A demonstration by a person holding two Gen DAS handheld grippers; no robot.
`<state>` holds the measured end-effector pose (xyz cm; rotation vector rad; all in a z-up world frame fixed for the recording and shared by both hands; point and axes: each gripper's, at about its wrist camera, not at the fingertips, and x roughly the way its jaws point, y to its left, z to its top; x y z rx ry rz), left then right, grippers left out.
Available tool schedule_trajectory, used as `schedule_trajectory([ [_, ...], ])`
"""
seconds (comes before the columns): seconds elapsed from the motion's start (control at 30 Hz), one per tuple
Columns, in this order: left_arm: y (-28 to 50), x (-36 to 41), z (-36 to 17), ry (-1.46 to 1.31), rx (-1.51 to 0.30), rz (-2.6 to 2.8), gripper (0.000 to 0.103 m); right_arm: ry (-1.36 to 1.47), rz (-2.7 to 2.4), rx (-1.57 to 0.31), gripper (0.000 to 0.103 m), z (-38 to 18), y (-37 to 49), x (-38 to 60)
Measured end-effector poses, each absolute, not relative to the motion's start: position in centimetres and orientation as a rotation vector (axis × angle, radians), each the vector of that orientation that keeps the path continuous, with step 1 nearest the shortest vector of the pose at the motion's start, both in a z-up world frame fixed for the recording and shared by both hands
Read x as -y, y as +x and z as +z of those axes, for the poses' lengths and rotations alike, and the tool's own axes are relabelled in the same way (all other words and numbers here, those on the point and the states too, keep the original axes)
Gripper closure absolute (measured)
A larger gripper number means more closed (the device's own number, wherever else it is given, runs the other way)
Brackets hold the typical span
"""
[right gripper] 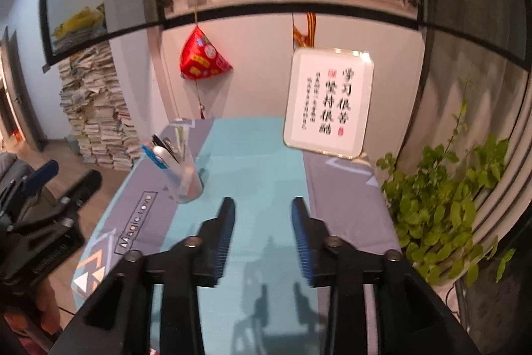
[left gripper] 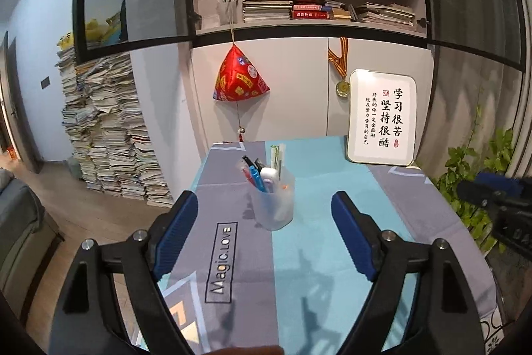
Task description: Organize stationery
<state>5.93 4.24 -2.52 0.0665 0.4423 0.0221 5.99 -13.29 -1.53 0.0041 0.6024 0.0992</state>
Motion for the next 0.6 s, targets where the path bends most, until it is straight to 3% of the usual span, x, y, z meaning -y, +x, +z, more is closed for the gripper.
schedule_trajectory([
  [0.3, 2.0, -3.7, -1.4, 0.042, -0.400, -0.005, 0.018, -0.014, 0.099, -0.510, 0.063, 1.3, 1.6, 12.9],
  [0.6, -0.6, -3.4, -0.1, 0.019, -0.340, -0.015, 0.012, -0.038, 0.110, -0.368, 0.030, 3.6, -2.4, 12.7],
])
